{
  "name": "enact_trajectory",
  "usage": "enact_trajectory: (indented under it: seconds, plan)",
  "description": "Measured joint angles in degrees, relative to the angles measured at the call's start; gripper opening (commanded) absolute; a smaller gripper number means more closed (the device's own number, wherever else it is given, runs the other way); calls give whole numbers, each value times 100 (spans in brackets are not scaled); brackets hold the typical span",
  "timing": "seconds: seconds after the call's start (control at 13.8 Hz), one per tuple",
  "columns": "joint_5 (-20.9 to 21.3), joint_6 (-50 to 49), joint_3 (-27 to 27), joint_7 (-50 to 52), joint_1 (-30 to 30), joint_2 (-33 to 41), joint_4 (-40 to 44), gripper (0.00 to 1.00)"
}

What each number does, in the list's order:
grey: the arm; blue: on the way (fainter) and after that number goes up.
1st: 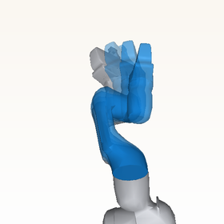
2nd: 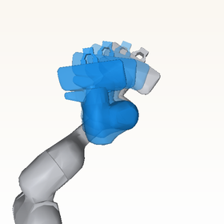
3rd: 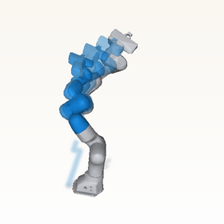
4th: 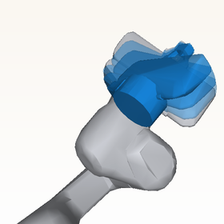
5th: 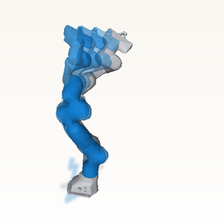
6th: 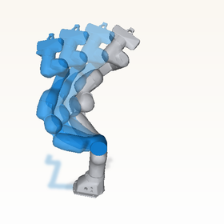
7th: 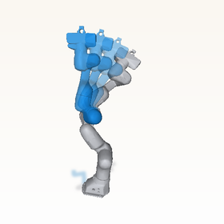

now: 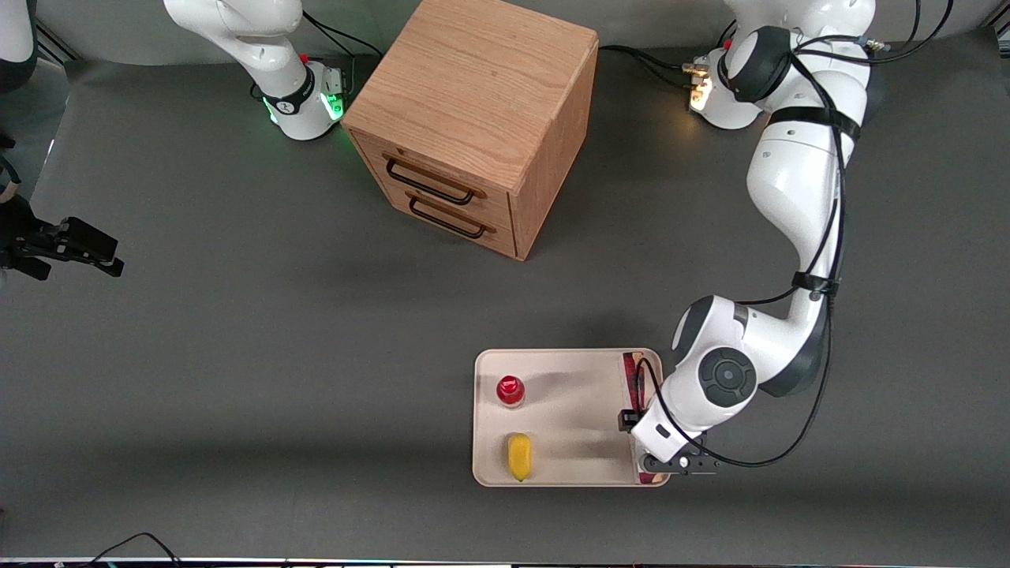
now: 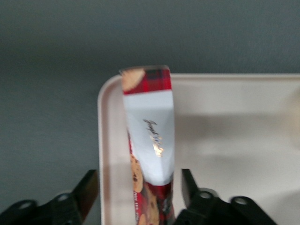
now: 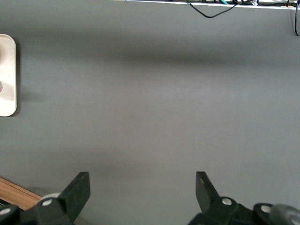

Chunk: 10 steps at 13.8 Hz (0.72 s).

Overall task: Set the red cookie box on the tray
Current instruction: 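Open the left gripper and withdraw it from the tray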

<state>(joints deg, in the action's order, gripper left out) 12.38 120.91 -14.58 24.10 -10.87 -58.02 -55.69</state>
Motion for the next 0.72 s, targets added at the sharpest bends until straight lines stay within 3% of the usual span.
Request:
enact_trajectory:
  seconds: [0.29,0.72]
  plan:
    - [-611,-325,57,-37,559,1398,-771,100]
    - [-758,-2203,79,-1268,1541,3736,-2234,100]
